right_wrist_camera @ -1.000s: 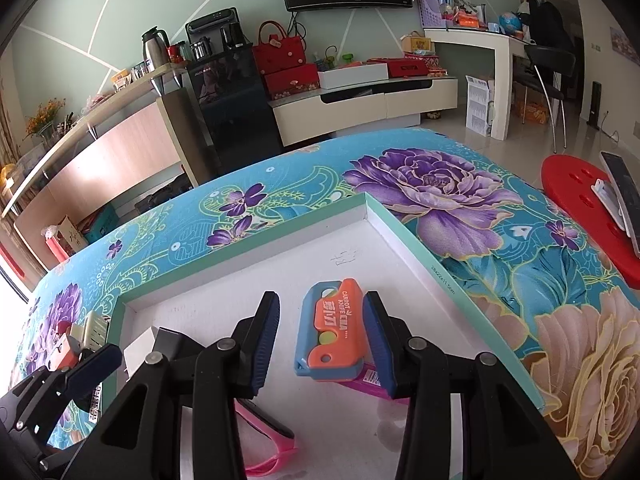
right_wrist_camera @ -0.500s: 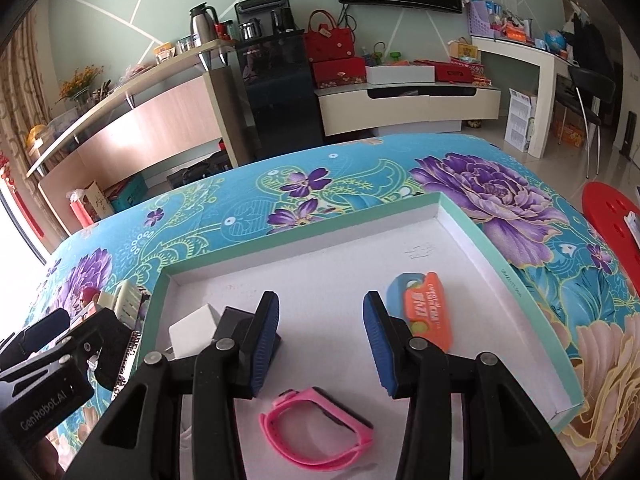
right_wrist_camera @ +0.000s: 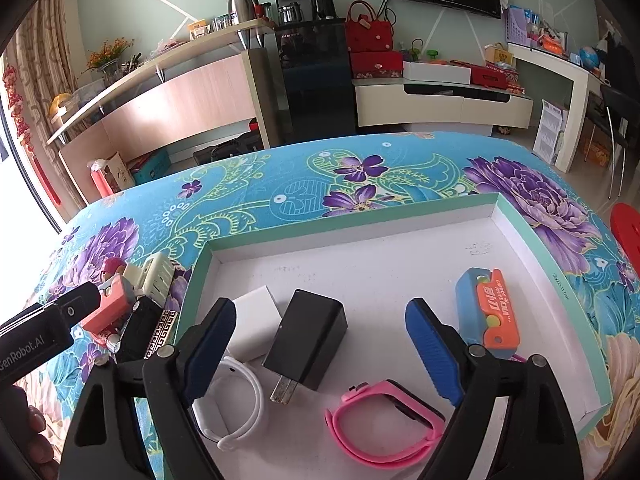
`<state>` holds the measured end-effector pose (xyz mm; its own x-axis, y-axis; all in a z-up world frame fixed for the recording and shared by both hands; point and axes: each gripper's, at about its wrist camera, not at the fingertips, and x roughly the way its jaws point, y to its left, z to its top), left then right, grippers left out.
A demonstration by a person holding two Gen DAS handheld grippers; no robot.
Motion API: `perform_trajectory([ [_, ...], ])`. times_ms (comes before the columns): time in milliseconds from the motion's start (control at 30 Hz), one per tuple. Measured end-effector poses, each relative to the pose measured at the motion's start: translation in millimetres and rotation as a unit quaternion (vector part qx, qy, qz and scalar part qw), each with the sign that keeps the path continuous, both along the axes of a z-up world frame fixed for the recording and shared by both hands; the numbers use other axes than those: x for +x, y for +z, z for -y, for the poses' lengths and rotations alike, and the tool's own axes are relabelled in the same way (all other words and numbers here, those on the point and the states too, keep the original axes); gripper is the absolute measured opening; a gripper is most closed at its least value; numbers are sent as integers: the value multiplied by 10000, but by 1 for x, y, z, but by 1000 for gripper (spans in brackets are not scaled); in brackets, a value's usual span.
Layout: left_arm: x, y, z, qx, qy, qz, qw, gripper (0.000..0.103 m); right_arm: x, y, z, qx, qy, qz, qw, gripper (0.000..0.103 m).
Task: Organize rigid objects
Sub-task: 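Lower the black charger into the tray and open the left tool, then move both tools back over the remaining pile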
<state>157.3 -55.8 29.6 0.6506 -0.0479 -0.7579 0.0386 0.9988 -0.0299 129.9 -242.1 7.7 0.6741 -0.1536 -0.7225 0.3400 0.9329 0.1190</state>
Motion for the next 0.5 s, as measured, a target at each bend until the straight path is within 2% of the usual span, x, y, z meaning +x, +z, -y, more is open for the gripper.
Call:
perform_trajectory([
  [67, 1, 0, -6, -3, 104, -27, 9999, 103, 0, 1, -1, 25, 1, 46, 10000, 92],
  [200, 3, -1, -18, 138, 319, -38, 9994, 103, 1, 2, -5, 64, 38, 102, 9999, 93],
  [300, 3, 0, -27, 196, 468, 32, 9987, 103, 4, 1, -11, -60, 48, 76, 9999, 103],
  [500, 4, 6, -51, -16, 784, 179, 9968, 103, 5, 2, -17, -158, 92, 94, 9998, 103],
])
